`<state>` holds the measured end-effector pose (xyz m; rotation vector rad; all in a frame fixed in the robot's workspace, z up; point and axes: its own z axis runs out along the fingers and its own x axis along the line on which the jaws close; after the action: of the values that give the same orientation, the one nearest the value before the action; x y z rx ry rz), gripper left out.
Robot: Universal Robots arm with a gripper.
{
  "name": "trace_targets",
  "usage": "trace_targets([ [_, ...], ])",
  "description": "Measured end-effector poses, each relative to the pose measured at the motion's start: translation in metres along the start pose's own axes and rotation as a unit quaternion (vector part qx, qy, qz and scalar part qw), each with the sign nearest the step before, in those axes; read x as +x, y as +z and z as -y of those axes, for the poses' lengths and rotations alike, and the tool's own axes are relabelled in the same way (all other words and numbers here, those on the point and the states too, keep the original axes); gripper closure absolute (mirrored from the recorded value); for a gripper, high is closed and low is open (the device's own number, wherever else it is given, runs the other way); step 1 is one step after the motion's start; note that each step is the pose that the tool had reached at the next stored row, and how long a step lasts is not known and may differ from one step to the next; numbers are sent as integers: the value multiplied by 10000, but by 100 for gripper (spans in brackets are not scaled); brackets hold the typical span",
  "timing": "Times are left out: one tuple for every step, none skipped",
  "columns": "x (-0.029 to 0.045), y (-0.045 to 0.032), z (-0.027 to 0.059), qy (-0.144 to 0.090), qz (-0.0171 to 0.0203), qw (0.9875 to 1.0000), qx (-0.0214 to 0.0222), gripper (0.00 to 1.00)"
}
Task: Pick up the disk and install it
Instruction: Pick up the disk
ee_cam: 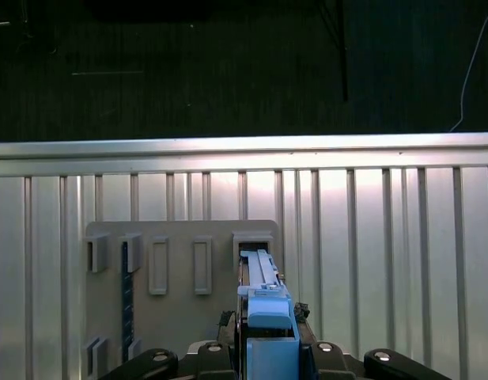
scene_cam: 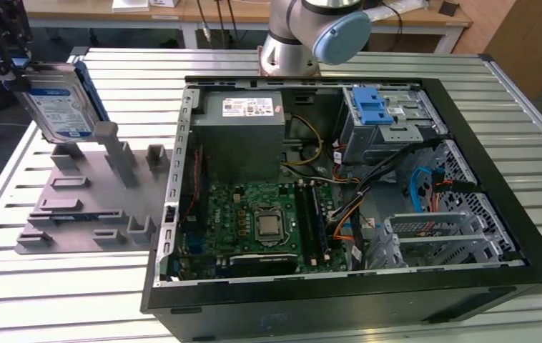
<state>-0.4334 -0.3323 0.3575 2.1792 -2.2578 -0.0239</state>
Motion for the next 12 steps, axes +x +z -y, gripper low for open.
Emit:
trace_targets([
  [0, -6, 0, 0, 0, 10000, 0, 64],
  [0, -12, 0, 0, 0, 10000, 0, 64],
  [0, -19, 0, 0, 0, 10000, 0, 64],
  [0, -26, 0, 0, 0, 10000, -1, 64],
  [0, -33, 0, 0, 0, 10000, 0, 64],
  [-1, -40, 0, 0, 0, 10000, 0, 64],
  [0, -47, -1, 0, 0, 10000, 0, 64],
  [0, -53, -1, 0, 0, 10000, 0, 64],
  [0, -59, -1, 0, 0, 10000, 0, 64],
  [0, -67, -1, 0, 0, 10000, 0, 64],
  [-1, -74, -1, 0, 0, 10000, 0, 64],
  [-1, -81, -1, 0, 0, 10000, 0, 64],
])
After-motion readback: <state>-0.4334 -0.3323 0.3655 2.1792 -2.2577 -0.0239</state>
